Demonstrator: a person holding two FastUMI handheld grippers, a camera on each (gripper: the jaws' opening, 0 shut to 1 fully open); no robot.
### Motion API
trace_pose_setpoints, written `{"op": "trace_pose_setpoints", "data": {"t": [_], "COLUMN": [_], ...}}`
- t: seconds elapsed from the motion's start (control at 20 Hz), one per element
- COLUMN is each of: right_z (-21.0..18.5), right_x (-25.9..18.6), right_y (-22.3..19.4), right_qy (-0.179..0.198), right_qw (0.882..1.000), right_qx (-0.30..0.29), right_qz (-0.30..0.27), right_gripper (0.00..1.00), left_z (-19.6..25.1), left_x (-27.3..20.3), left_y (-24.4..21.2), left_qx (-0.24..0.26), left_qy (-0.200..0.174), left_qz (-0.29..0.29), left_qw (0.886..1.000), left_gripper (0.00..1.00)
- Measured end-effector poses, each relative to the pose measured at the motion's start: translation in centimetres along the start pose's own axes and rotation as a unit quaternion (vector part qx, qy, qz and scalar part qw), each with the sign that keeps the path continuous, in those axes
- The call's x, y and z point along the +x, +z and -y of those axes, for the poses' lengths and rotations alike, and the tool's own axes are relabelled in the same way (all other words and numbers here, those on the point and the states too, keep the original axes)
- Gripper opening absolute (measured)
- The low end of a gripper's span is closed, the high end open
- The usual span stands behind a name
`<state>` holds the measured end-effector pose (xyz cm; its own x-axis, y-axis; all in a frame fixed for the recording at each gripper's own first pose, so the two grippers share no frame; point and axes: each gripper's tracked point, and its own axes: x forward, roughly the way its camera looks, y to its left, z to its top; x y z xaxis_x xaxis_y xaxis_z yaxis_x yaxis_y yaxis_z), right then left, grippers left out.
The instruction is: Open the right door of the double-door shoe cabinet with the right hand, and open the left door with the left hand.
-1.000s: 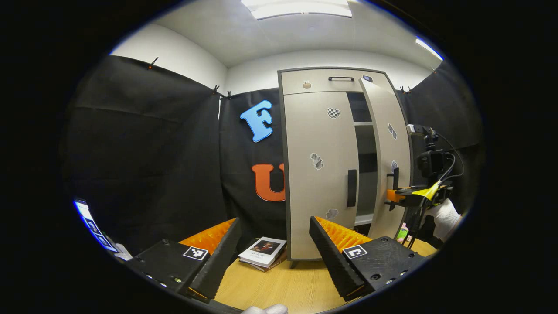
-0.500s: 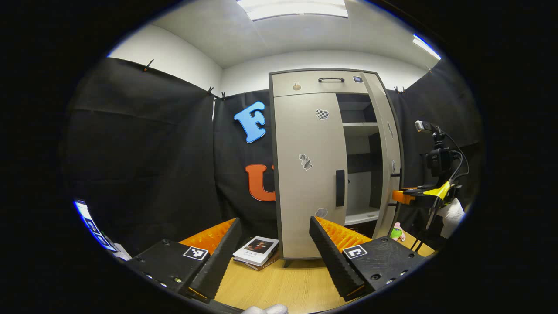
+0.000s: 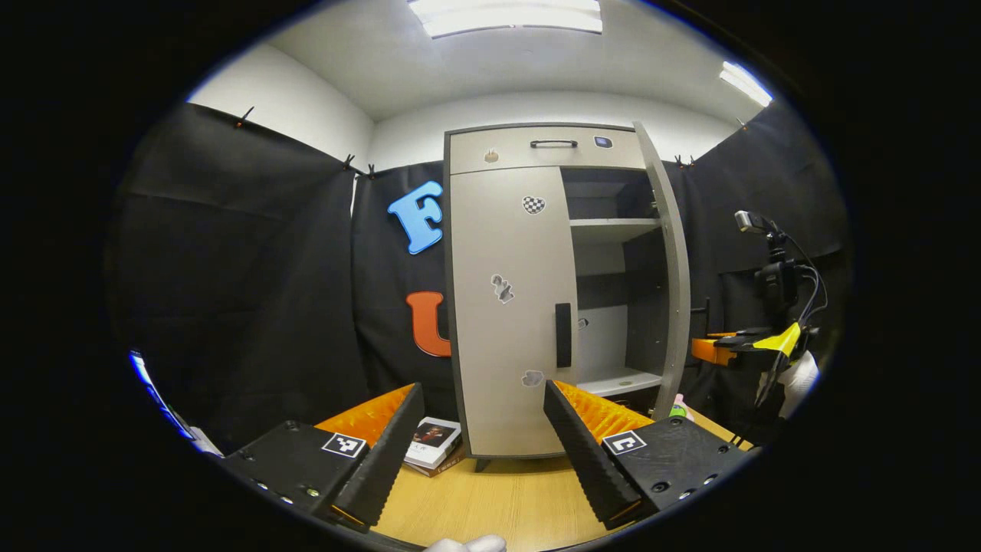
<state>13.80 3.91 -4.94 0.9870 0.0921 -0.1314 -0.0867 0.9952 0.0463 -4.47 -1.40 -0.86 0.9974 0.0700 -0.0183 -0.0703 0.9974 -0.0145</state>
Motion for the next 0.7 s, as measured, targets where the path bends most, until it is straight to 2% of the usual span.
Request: {"op": "trace_pose_setpoints", "data": {"t": [0.15, 0.35, 0.6, 0.7], "right_z": [1.0, 3.1, 4.6, 3.7], "right_x": [-0.5, -0.5, -0.3, -0.1], "right_y": [0.0, 0.2, 0.6, 0.5], "right_qy": [0.002, -0.029, -0.053, -0.027], "right_qw": [1.0, 1.0, 0.998, 0.999], "right_qx": [0.008, 0.0, 0.023, 0.034], "right_qz": [-0.002, 0.001, 0.007, 0.007], "right_gripper": [0.15, 0.1, 0.05, 0.04], "left_z": [1.3, 3.1, 5.0, 5.8], "left_x": [0.8, 1.2, 1.7, 2.0], "left_y": [0.0, 0.3, 0.2, 0.5], "left_qx": [-0.007, -0.01, -0.02, -0.015], "left_qy": [-0.015, -0.032, -0.049, -0.051], "left_qz": [0.001, 0.003, 0.001, 0.0], "left_qw": [1.0, 0.999, 0.999, 0.999], "left_gripper": [0.96, 0.96, 0.96, 0.96]}}
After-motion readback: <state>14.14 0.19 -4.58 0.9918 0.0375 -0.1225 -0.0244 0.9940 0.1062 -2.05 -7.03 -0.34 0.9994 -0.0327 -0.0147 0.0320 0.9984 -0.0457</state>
